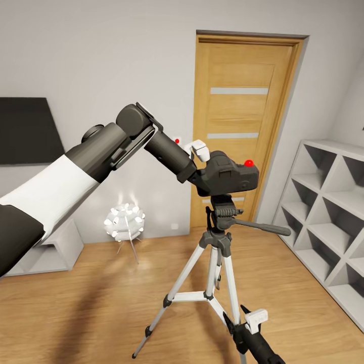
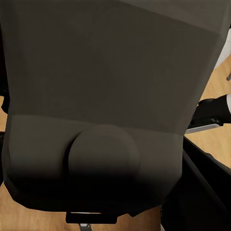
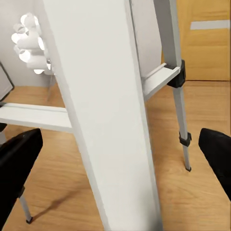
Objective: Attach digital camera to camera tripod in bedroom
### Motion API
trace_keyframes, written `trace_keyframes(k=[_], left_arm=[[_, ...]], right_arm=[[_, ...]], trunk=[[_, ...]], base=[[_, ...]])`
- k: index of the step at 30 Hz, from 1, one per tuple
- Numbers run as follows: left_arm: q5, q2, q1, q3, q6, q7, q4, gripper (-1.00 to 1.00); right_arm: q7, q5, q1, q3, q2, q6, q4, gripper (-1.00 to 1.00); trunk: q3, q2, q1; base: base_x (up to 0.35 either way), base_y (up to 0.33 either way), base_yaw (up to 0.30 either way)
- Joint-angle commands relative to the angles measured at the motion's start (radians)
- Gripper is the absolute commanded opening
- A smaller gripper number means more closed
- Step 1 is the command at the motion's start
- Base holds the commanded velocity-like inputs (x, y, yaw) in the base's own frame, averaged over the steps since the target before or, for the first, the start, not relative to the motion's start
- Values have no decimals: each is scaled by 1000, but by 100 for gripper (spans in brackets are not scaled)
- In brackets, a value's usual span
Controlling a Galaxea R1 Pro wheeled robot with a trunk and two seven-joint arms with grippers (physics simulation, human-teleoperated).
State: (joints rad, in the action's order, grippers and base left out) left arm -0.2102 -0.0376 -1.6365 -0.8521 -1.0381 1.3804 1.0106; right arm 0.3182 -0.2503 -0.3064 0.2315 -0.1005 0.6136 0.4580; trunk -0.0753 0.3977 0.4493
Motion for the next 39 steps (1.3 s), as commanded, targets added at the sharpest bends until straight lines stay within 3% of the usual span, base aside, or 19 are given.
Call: trace_keyframes(k=[1, 16, 26, 39], left_arm=[[-3, -1, -2, -2, -9, 2, 0, -100], [-3, -3, -3, -3, -9, 2, 2, -100], [-3, -24, -3, -4, -9, 3, 3, -100], [-3, -31, -1, -6, -9, 5, -1, -100]], right_arm=[[4, -10, -1, 5, -1, 2, -1, -100], [-4, -9, -2, 7, -2, 4, -1, -100], [-4, -7, -2, 9, -2, 8, -1, -100], [-4, -4, -2, 9, -2, 8, -2, -100]], trunk=[[-2, 2, 1], [-2, 2, 1], [-2, 2, 1], [-2, 2, 1]], base=[[0, 0, 0], [0, 0, 0], [0, 0, 0], [0, 0, 0]])
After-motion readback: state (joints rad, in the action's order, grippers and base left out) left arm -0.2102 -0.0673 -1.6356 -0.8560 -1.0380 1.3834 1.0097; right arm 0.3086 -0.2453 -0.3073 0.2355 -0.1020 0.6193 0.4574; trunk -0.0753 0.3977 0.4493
